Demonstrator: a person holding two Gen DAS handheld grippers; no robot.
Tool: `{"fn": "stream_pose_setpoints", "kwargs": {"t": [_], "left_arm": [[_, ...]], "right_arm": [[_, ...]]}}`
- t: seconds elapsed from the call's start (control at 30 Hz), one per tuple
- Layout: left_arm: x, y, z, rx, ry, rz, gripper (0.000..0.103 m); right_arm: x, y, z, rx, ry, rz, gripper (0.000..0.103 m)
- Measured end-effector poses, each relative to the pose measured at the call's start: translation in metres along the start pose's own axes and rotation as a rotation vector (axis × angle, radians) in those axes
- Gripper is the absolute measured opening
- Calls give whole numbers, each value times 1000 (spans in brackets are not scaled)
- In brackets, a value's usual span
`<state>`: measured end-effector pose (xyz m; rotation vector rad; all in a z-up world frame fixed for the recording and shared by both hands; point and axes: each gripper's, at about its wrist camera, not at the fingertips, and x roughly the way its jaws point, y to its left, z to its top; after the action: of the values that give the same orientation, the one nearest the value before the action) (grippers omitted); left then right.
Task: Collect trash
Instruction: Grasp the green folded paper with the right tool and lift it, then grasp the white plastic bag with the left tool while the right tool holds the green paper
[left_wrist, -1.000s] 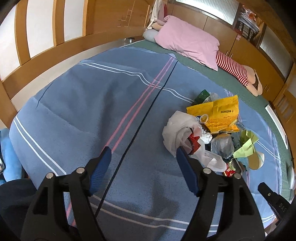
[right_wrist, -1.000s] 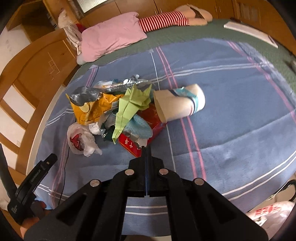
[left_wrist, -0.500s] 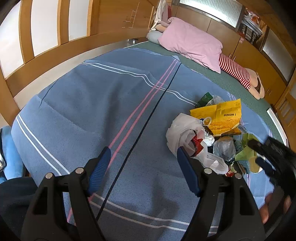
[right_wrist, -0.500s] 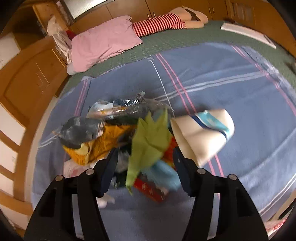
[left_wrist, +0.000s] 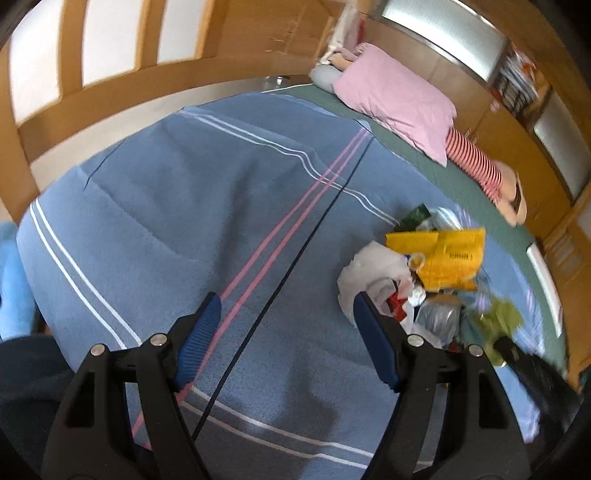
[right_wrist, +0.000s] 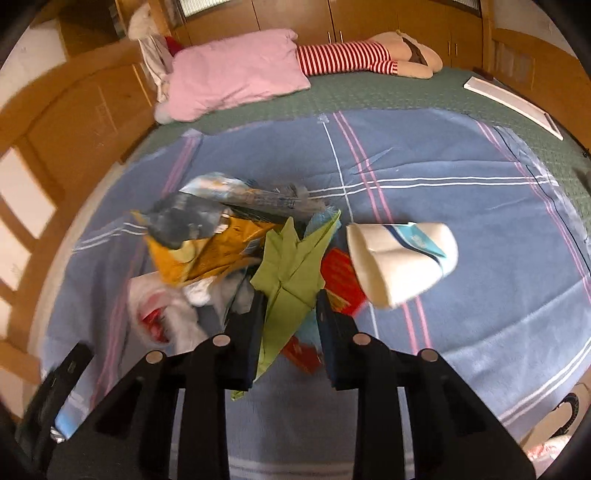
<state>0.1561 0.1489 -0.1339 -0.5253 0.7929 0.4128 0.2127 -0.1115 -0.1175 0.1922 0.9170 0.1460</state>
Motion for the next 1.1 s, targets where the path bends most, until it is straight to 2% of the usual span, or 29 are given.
{"fn": "stream_pose_setpoints", "kwargs": {"t": [0.17,0.27,0.37,0.47,0.5,0.53,0.57,0.6,0.7,0.77,0.8,0.87,0.9,0.97,1.0,1.03,1.07,1.1], "left_arm": [[1,2,0,-24,10,-27,75],[5,-7,-1,3,27,-51,76],[14,-32,-2,79,65,-94,78],[31,-72,-9,227,103,-106,78],[41,-81,-10,256,132,-111,72],[50,-86,-10,272,164,-113,63],[60,-88,-11,279,196,-115,35],[71,-88,-12,274,250,-118,19],[74,-69,-13,143,321,-196,9],[59,-56,-12,81,305,-281,8],[44,-47,-11,56,282,-348,8],[26,-39,-11,60,243,-403,8],[16,-36,-12,91,207,-396,8],[13,-34,-15,119,200,-362,8],[16,-33,-17,114,224,-356,8],[18,-35,-19,109,236,-355,8],[18,-35,-20,109,241,-351,8],[17,-38,-21,124,234,-345,8]], "right_arm": [[-44,-29,-18,48,-25,66,29],[-55,-44,-28,52,-21,38,29],[-60,-57,-39,60,-15,7,29],[-65,-68,-50,85,-14,-6,29],[-66,-70,-53,91,-13,-6,29],[-67,-72,-56,95,-12,-6,29],[-69,-72,-60,95,-12,-5,29],[-71,-71,-62,92,-14,-4,29],[-83,-70,-67,66,-26,1,27],[-92,-66,-68,32,-50,8,23],[-94,-66,-69,26,-56,12,21],[-97,-67,-68,23,-68,22,20],[-95,-67,-68,26,-65,16,20],[-83,-70,-68,41,-23,-18,20],[-75,-72,-69,57,6,-29,22],[-68,-74,-70,82,37,-42,33],[-58,-78,-72,118,76,-65,51],[-51,-80,-74,141,98,-81,58]]}}
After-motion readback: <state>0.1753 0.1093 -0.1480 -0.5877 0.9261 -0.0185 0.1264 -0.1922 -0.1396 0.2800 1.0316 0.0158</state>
